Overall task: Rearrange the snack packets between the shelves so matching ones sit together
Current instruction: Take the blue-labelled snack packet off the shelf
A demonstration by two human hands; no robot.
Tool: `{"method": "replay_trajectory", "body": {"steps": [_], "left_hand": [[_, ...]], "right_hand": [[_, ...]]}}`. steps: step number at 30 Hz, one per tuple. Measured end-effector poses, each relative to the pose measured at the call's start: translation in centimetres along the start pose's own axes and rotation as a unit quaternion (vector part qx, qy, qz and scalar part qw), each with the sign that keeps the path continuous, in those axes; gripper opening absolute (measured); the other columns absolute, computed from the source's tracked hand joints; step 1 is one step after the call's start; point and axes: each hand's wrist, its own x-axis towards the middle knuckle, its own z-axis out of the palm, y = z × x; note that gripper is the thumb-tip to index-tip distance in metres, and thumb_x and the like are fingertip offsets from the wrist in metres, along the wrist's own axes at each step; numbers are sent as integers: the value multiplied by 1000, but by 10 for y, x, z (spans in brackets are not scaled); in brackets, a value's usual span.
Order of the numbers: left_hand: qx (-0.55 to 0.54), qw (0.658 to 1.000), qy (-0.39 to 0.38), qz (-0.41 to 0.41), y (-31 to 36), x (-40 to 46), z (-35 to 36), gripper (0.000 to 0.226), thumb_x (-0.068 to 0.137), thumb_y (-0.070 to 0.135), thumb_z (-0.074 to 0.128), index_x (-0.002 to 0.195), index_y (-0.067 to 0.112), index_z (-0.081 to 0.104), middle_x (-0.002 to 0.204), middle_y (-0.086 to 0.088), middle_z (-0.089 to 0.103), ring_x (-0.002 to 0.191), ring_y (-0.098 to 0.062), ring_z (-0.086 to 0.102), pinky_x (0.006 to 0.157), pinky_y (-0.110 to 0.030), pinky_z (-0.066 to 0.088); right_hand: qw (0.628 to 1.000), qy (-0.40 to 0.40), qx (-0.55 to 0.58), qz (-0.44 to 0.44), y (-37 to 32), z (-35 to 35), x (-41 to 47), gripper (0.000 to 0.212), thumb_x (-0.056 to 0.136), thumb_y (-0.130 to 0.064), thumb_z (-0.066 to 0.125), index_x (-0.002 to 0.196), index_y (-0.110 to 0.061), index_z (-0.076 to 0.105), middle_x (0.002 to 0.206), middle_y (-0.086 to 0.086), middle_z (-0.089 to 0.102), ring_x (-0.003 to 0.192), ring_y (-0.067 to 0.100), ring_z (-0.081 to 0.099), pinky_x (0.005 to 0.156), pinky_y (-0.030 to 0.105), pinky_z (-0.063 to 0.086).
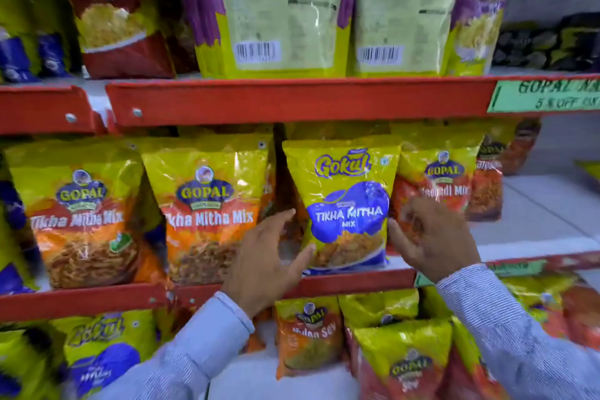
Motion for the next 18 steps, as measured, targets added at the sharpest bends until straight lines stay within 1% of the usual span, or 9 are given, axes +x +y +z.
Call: {"method": "replay_trajectory", "body": {"steps": [2, 3, 5, 7, 9, 11, 15, 16, 18], "left_hand": [[-20, 999, -29, -34, -1, 9, 13, 77, 77, 44, 83, 139, 9, 54, 136, -11, 67, 122, -27, 65, 101, -29, 46], [-24, 998, -48, -43, -5, 12, 20, 81, 74, 46, 85, 139, 8, 53, 136, -11, 67, 123, -27, 64, 97, -25, 44], [-44, 992, -95, -73, -9, 20, 30, 87, 70, 49, 87, 138, 9, 52, 136, -10, 67, 123, -26, 64, 96, -26, 47], [-92, 985, -105, -100, -14, 20, 36, 84, 65, 48, 87, 134, 11, 57, 131, -9, 71, 120, -23, 67, 102, -40, 54], [-149, 980, -79, -105, -17, 18, 41, 70, 63, 37, 85, 125, 11, 64, 122, -8, 75, 114, -20, 71, 98, -48, 57], [-180, 977, -50, -101, -21, 11, 43, 63, 63, 27, 86, 121, 16, 66, 120, -2, 77, 113, -17, 72, 98, -47, 58], [-236, 970, -12, -59, -17, -19, 19, 56, 67, 27, 86, 117, 41, 64, 115, 24, 75, 109, -1, 71, 90, -22, 57], [-245, 968, 2, -50, -14, -30, 8, 55, 68, 28, 87, 117, 41, 65, 116, 25, 75, 110, -2, 71, 91, -20, 56], [-248, 968, 25, -28, -16, -53, -10, 55, 69, 27, 90, 118, 36, 68, 119, 23, 75, 111, -6, 72, 92, -21, 57]], "right_hand": [[994, -56, 15, 91, 15, 11, -3, 32, 80, -50, 69, 87, -19, 66, 83, 5, 73, 78, 27, 69, 69, 29, 48], [989, -91, 39, 106, 22, 20, -5, 31, 78, -45, 77, 91, -18, 68, 83, 4, 75, 79, 25, 71, 68, 22, 45], [959, -172, 172, 147, 31, 34, -2, 26, 77, -23, 84, 99, -17, 70, 85, -7, 76, 82, 15, 73, 72, 11, 48], [904, -227, 315, 176, 36, 44, 0, 37, 75, 1, 82, 100, -23, 69, 85, -19, 79, 83, -1, 73, 79, 17, 57], [879, -203, 391, 181, 41, 48, -2, 45, 63, 0, 86, 94, -28, 70, 83, -26, 78, 79, -8, 72, 72, 13, 57], [870, -168, 427, 181, 31, 41, -10, 49, 52, -14, 89, 96, -27, 71, 85, -24, 79, 81, -6, 72, 71, 12, 57], [898, -71, 406, 153, -1, 19, -31, 66, 47, -25, 99, 107, -17, 71, 103, -18, 79, 93, 6, 74, 83, 21, 59], [903, -55, 401, 144, -11, 13, -37, 65, 48, -28, 98, 106, -19, 71, 104, -19, 78, 94, 6, 74, 84, 21, 59], [909, -37, 398, 119, -34, 6, -54, 59, 51, -30, 95, 104, -28, 69, 101, -30, 75, 93, -5, 72, 82, 13, 57]]}}
